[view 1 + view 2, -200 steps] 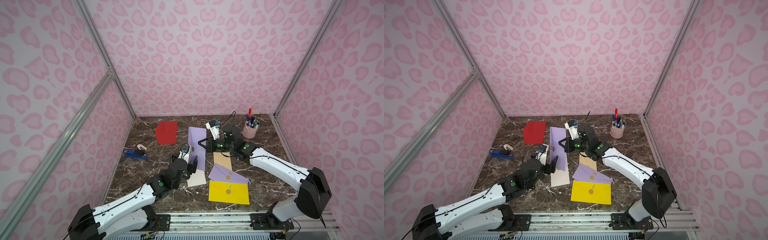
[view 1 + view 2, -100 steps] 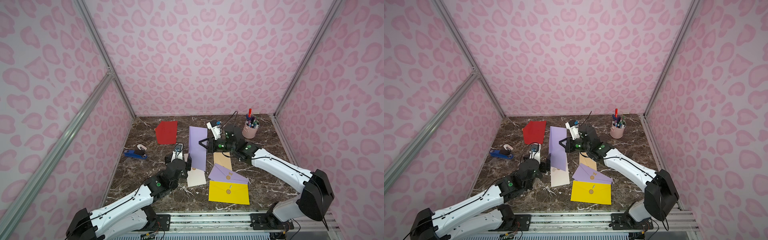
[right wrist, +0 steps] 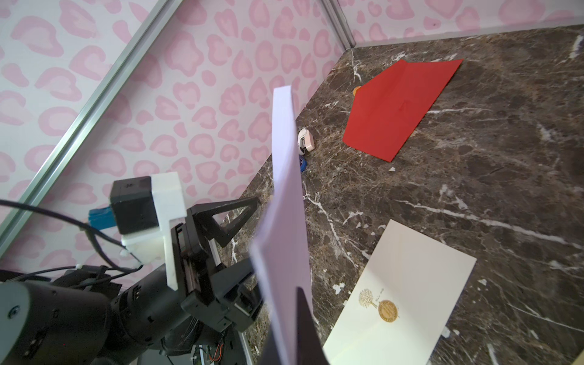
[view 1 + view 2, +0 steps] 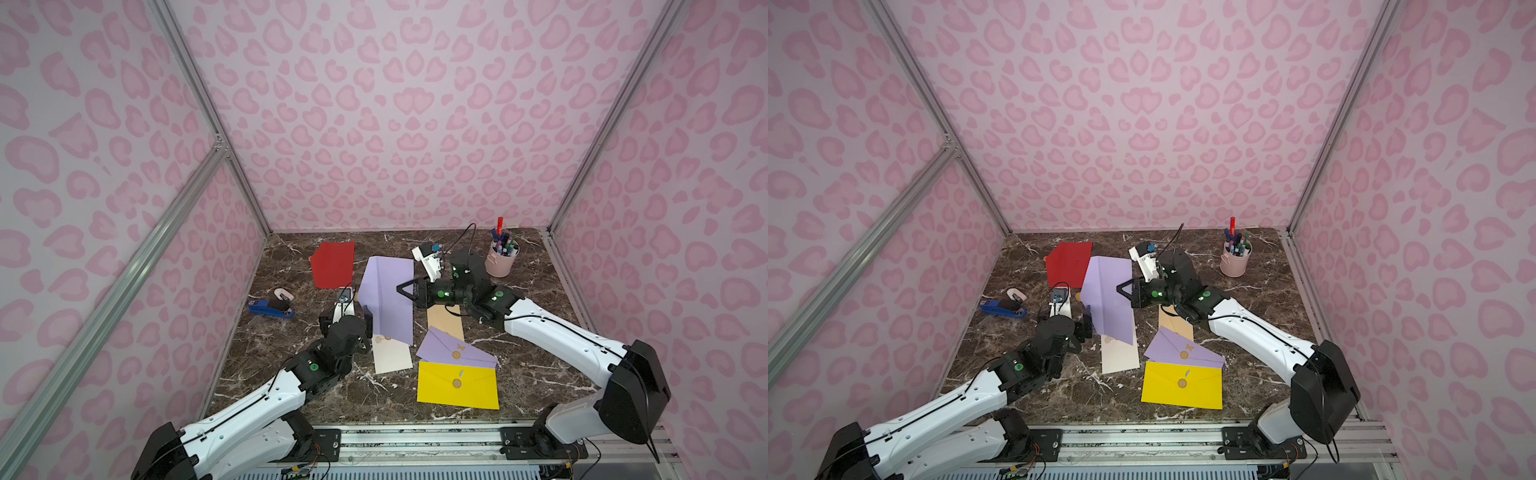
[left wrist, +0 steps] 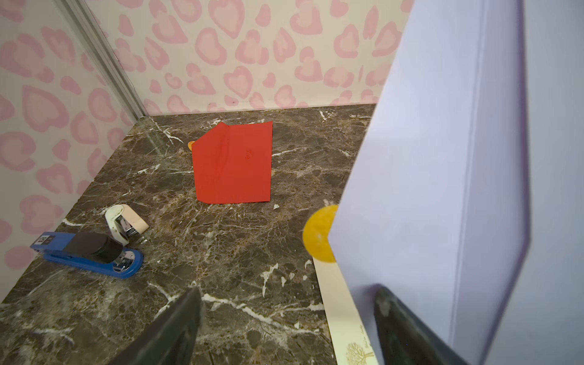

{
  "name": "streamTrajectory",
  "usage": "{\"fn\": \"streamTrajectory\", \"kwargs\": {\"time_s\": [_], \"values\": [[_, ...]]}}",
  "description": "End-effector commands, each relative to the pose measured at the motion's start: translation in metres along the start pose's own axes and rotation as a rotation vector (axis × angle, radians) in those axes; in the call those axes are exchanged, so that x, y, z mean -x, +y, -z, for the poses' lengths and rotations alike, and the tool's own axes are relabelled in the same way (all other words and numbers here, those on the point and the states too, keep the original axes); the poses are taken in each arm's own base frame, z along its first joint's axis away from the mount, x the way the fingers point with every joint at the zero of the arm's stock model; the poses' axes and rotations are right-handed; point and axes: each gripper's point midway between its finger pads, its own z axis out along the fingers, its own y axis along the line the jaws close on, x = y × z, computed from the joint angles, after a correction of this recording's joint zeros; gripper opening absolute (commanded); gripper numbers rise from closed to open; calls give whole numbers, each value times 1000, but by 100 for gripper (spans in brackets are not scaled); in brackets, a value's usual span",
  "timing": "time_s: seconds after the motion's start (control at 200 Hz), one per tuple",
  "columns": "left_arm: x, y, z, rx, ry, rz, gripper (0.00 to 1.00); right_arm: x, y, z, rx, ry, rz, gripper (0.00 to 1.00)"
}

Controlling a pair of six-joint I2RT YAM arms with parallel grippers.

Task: Open the envelope
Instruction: Open the envelope flap on the envelope.

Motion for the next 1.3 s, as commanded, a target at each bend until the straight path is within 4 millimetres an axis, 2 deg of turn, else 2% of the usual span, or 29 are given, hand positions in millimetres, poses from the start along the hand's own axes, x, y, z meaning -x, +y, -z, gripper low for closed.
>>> {"fn": "streamTrajectory", "kwargs": {"time_s": [0.0, 0.325, 0.61, 1.065, 1.2, 1.295], "values": [[3, 6, 1, 23, -12, 9, 88, 1, 23, 2, 123, 4, 38, 0], [4, 12, -2, 38, -15, 14, 88, -5, 69, 12, 388, 29, 65, 0], [8, 19, 4, 31, -59, 33, 89, -7, 83, 19, 472, 33, 63, 0], [33, -8, 30, -237, -234, 67, 90, -13, 84, 7, 508, 57, 20, 0], [33, -3, 31, -223, -237, 75, 90, -12, 79, 3, 491, 57, 16, 0], [30, 3, 29, -185, -218, 80, 89, -4, 66, -1, 421, 46, 23, 0]]}}
